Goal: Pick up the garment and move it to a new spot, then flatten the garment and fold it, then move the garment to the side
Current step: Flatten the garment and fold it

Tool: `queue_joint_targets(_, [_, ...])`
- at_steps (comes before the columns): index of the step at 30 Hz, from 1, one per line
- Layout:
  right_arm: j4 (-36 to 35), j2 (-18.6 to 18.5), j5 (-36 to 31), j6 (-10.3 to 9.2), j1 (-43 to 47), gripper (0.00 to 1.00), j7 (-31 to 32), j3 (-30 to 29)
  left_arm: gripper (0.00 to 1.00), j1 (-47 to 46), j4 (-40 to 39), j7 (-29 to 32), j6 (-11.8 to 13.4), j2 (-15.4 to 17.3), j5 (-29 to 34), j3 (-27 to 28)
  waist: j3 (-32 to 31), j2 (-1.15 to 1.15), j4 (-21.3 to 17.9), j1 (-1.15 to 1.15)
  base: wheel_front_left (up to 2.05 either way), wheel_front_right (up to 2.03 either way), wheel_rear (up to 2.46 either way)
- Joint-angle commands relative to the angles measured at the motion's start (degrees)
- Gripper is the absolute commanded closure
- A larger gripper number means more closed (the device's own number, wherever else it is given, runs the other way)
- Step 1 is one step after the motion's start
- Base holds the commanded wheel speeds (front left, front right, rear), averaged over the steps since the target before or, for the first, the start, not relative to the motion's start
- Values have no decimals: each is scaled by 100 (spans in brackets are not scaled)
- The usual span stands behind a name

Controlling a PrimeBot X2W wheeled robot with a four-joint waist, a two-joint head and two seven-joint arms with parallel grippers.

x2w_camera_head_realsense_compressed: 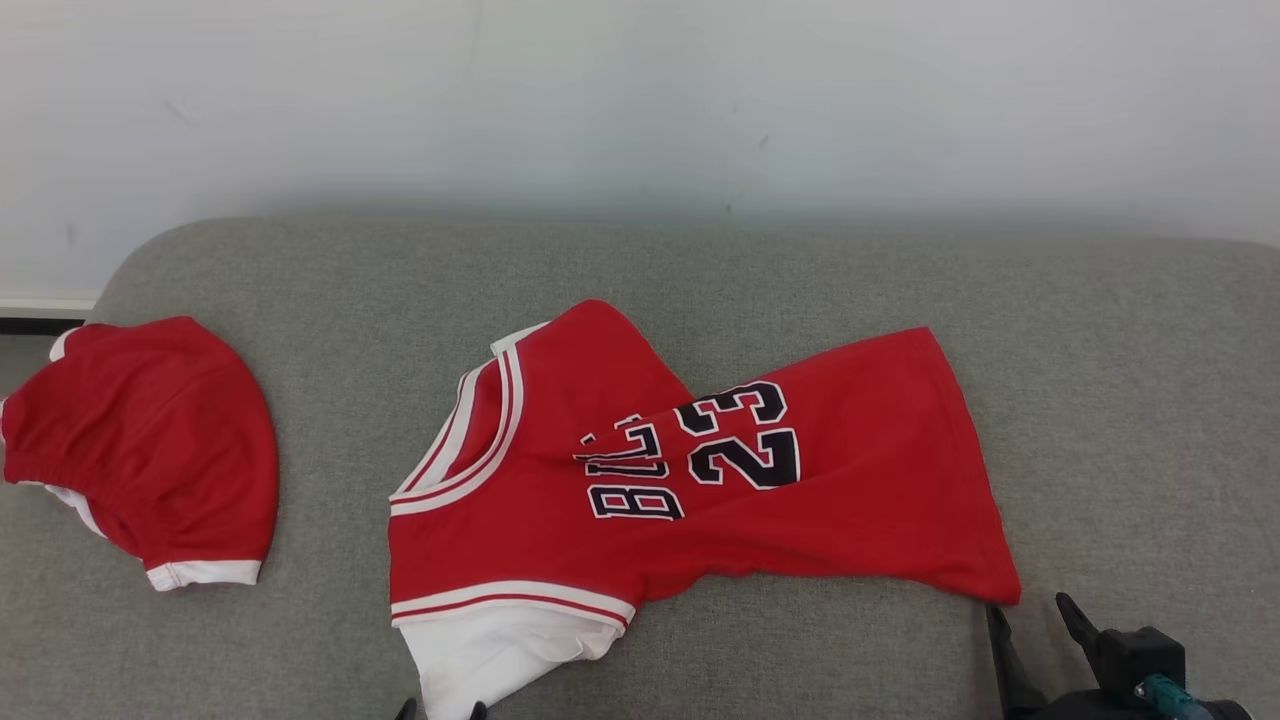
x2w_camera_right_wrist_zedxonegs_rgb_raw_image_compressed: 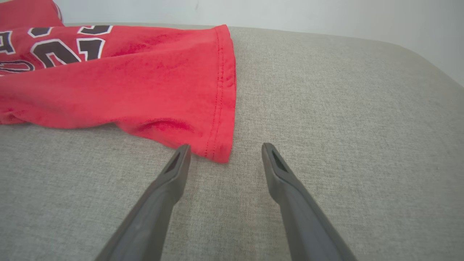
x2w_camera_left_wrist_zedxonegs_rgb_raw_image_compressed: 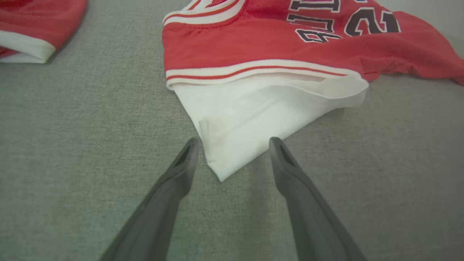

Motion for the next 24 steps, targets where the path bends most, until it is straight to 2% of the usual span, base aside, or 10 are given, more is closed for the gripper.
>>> queue_joint_targets(1, [123,-17,3,3,-88,0,-1,38,0,-115,55,-19,15,17,-53,-8,86,0,33,0,0,0,0])
queue_joint_targets(13, [1020,102,113,3,-829,0,1,177,0,-707,659,-19,15,38,-299,-213,422,0,68,0,0,0,0])
queue_joint_targets(14, [1098,129,141,3,-860,56,4,195,0,-740,730,-18,14,30,-344,-262,435,0,72,0,0,0,0])
queue_joint_targets(15, [1144,137,139,3,-888,87,7,214,4,-782,804,-18,14,24,-398,-310,445,0,76,0,0,0,0])
queue_joint_targets(16, [1141,153,160,3,-914,100,7,255,73,-830,840,-14,14,21,-431,-379,449,0,81,0,0,0,0])
queue_joint_targets(17, [1092,160,200,3,-928,100,6,272,100,-879,789,-14,11,18,-453,-434,449,0,84,0,0,0,0])
queue_joint_targets(24, [419,141,333,3,-582,100,-1,279,100,-537,199,-19,14,109,-465,-378,265,0,40,0,0,0,0])
